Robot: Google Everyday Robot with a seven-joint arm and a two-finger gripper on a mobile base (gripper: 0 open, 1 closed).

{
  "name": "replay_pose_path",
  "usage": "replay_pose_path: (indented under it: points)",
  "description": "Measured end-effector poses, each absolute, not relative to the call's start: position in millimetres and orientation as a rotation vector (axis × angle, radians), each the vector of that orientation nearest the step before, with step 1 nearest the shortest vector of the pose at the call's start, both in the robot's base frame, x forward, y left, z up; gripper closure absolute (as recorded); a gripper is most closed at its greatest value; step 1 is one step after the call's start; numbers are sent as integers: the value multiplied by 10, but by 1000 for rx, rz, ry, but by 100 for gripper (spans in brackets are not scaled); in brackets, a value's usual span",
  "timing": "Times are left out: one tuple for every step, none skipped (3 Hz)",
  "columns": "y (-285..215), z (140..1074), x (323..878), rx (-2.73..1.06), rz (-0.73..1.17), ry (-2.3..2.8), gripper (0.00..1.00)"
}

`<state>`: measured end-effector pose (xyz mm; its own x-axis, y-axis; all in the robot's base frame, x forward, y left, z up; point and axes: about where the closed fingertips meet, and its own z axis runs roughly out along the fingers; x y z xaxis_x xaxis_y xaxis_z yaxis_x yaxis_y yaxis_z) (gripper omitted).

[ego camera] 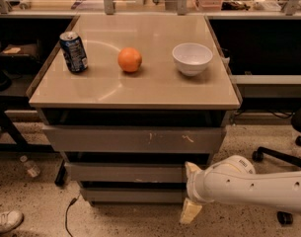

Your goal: Open middle drawer

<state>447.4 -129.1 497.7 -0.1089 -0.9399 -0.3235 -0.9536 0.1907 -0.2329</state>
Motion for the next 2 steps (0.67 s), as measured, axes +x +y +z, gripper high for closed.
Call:
replay_pose_path:
  points:
    - [-1240, 4787, 4609, -1771, 49, 2065, 0]
    - [-1212, 4619, 4747, -1769, 50, 2060, 0]
